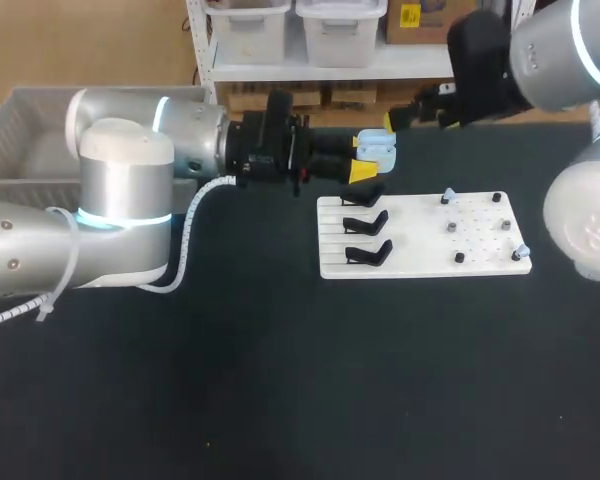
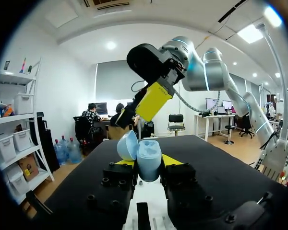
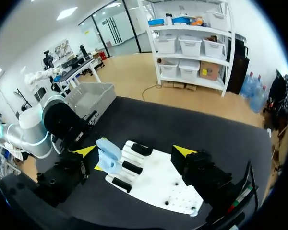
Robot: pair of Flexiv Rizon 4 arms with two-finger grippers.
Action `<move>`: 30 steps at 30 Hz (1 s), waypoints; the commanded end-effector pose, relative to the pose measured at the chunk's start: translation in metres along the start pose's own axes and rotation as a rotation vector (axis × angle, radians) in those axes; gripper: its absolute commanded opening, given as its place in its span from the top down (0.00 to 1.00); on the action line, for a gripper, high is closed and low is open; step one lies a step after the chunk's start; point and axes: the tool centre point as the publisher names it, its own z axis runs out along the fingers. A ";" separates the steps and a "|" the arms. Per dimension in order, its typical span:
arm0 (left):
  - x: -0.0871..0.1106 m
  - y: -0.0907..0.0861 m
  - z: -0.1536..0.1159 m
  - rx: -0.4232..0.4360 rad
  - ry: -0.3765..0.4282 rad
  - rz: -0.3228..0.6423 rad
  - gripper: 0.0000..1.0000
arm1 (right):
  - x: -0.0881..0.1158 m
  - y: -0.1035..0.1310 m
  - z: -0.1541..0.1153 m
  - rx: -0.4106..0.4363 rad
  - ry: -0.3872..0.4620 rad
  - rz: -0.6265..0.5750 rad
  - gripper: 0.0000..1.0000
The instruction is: Pick up each earbud case from the left stands, insert the matching earbuds, close the lid, and place the case in the box.
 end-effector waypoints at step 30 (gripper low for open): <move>0.000 0.000 0.000 0.000 0.001 0.000 1.00 | 0.153 -0.075 -0.065 0.385 0.440 0.093 0.00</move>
